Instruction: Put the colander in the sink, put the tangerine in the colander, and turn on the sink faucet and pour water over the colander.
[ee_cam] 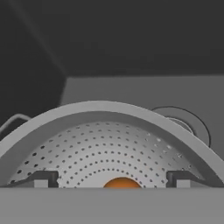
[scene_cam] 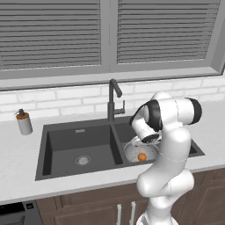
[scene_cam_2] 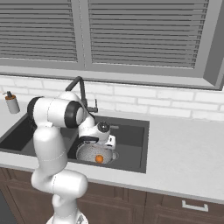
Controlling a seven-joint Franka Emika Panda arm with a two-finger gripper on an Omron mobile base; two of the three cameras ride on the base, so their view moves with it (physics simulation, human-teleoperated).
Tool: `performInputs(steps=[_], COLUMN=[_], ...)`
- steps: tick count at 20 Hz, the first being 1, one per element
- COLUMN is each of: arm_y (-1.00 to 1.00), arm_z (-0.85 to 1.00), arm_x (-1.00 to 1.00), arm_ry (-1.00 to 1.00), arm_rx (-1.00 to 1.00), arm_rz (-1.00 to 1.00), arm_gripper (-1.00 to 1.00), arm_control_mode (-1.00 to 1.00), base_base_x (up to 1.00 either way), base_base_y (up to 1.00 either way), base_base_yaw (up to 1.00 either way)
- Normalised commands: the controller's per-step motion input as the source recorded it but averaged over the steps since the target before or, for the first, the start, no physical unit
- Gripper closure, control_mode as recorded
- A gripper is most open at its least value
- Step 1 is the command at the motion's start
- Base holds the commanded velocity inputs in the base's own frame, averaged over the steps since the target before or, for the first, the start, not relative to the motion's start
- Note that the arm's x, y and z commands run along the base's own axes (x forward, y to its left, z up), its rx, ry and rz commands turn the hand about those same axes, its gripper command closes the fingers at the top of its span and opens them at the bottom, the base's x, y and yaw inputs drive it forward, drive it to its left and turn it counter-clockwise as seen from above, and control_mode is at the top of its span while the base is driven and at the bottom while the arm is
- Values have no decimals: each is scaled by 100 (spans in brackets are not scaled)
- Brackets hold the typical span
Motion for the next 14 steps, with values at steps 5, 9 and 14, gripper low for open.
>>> performInputs(steps=[5, 9, 14], arm_y=[0, -12, -43], arm_z=[59, 76, 87], arm_x=[0, 0, 0], arm_ry=[-9, -2, 0], arm_rx=[0, 0, 3], arm_rz=[0, 0, 0], arm_gripper=[-100, -100, -100], arm_control_mode=[-100, -100, -100], base_base_x=[0, 0, 0], base_base_y=[0, 0, 0], base_base_yaw=[0, 0, 0])
